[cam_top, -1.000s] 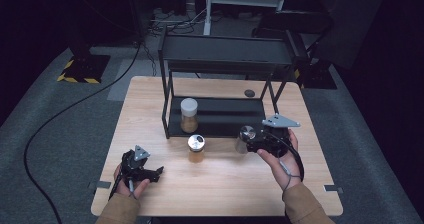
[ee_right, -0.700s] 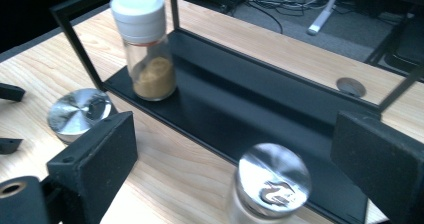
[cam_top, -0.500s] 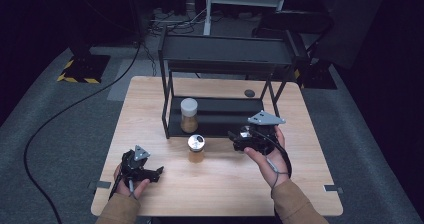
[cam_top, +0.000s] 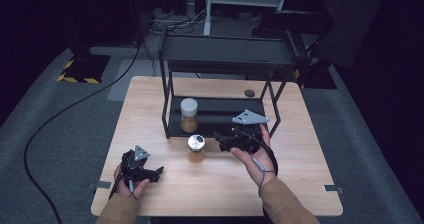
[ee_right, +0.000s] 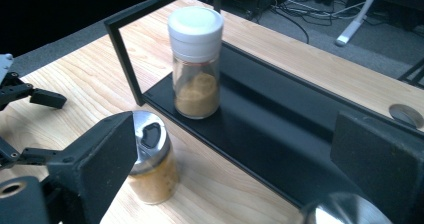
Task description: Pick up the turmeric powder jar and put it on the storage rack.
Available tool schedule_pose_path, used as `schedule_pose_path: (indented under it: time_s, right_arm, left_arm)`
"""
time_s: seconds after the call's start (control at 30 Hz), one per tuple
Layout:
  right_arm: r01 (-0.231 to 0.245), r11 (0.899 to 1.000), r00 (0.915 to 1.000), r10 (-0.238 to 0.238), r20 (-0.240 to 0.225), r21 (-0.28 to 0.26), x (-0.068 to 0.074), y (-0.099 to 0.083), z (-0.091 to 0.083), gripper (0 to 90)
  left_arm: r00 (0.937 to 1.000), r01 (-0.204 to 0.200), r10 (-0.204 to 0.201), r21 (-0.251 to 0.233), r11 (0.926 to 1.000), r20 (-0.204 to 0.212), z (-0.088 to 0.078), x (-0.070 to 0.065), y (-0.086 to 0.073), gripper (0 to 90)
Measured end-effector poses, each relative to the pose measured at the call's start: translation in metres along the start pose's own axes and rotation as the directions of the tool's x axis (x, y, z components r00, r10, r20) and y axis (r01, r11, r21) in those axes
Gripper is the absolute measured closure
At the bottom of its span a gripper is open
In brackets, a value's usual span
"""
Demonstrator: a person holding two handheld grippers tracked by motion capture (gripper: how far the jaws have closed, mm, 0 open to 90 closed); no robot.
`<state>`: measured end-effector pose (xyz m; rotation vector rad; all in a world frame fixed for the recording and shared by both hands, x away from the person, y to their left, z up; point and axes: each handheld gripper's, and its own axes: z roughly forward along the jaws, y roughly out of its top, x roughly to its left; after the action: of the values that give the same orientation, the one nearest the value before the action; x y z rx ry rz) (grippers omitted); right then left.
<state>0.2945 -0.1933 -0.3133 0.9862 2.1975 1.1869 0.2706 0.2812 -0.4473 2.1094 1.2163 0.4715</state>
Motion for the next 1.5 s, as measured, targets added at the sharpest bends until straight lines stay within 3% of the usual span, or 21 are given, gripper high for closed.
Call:
schedule_pose_path:
  time_s: [0.67, 0.9, 1.5]
  right_arm:
    - [0.033, 0.999, 0.9964, -0.032, -0.078, 0.018, 0.03, 0.005, 0.034, 4.7]
    - [0.035, 0.999, 0.9961, -0.034, -0.082, 0.007, 0.04, -0.001, 0.046, 4.8]
    - [0.013, 0.998, 0.9947, -0.007, -0.103, 0.06, 0.043, -0.017, 0.081, 10.4]
  left_arm:
    - [1.0, 0.001, -0.001, -0.001, 1.0, -0.001, 0.0, 0.0, 0.0, 0.4]
    - [1.0, 0.0, 0.0, -0.001, 1.0, 0.0, 0.0, 0.0, 0.0, 0.4]
    - [1.0, 0.0, 0.0, 0.0, 1.0, -0.001, 0.0, 0.0, 0.0, 0.3]
